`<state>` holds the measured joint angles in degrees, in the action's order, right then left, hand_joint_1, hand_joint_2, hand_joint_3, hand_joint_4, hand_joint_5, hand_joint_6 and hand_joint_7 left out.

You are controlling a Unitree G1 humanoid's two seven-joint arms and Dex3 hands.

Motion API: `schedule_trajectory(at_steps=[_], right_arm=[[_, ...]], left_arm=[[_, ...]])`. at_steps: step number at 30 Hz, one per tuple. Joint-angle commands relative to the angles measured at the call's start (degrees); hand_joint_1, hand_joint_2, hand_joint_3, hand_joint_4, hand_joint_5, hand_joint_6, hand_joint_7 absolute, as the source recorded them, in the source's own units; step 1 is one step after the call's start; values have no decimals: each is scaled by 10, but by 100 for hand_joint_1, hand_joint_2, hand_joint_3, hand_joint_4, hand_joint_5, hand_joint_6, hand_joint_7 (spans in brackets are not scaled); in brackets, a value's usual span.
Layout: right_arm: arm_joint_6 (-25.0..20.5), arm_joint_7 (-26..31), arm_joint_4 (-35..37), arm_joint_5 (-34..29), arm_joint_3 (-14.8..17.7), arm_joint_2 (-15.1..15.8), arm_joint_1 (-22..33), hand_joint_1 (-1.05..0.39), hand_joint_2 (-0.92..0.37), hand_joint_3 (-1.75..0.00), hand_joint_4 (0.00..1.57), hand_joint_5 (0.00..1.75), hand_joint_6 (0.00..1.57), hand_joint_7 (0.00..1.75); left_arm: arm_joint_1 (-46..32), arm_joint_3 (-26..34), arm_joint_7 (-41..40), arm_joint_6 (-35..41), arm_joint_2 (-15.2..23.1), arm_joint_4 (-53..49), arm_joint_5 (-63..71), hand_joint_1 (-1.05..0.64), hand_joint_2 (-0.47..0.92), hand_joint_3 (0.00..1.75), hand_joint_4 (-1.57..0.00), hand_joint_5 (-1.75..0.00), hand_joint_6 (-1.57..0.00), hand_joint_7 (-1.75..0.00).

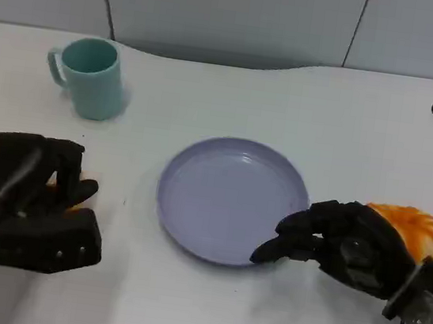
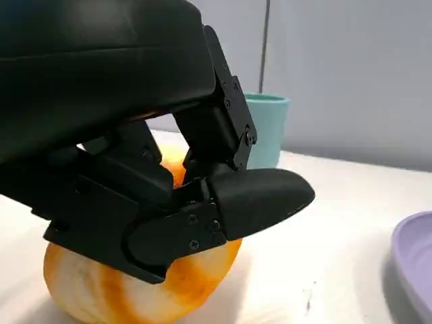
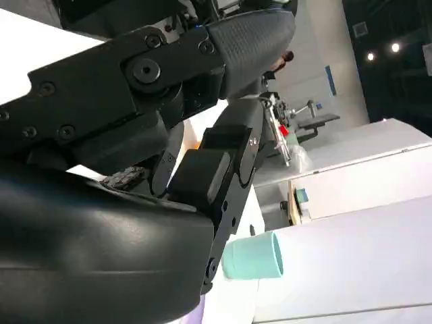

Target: Grasp the bread from the table and place it into the plate.

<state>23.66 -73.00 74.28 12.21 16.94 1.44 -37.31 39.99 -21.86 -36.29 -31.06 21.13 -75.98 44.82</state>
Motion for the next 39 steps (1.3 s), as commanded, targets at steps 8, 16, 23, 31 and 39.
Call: schedule_trajectory(at_steps=[8, 16, 23, 31, 39], right_arm=[[7, -10, -6, 8, 4, 9, 6, -69, -92, -9, 70, 55, 107, 0], [6, -11, -7, 8, 4, 10, 5, -69, -92, -9, 71, 54, 107, 0], [-19, 24, 2, 5, 8, 29, 3, -23, -83, -2, 56, 105, 105, 0], [21, 4, -3, 19, 17, 7, 4, -52, -88, 0, 95, 48, 116, 1], [15, 22, 12, 8, 19, 7, 9, -54, -85, 0, 99, 47, 119, 2]], left_arm=[[-15, -4, 24, 19, -19, -16, -45, -105, 92, 110, -157, -175, -157, -175], [-15, -6, 6, -3, -16, -9, -55, -105, 92, 107, -157, -175, -157, -175], [-9, 28, 35, -125, -14, 22, -116, -100, 90, 48, -33, -55, -37, -46], [-22, 76, 103, -278, -9, 86, -191, -102, 92, 37, 0, -15, -7, -5], [-45, 99, 150, -309, 1, 139, -210, -100, 92, 31, -1, -15, -11, -5]])
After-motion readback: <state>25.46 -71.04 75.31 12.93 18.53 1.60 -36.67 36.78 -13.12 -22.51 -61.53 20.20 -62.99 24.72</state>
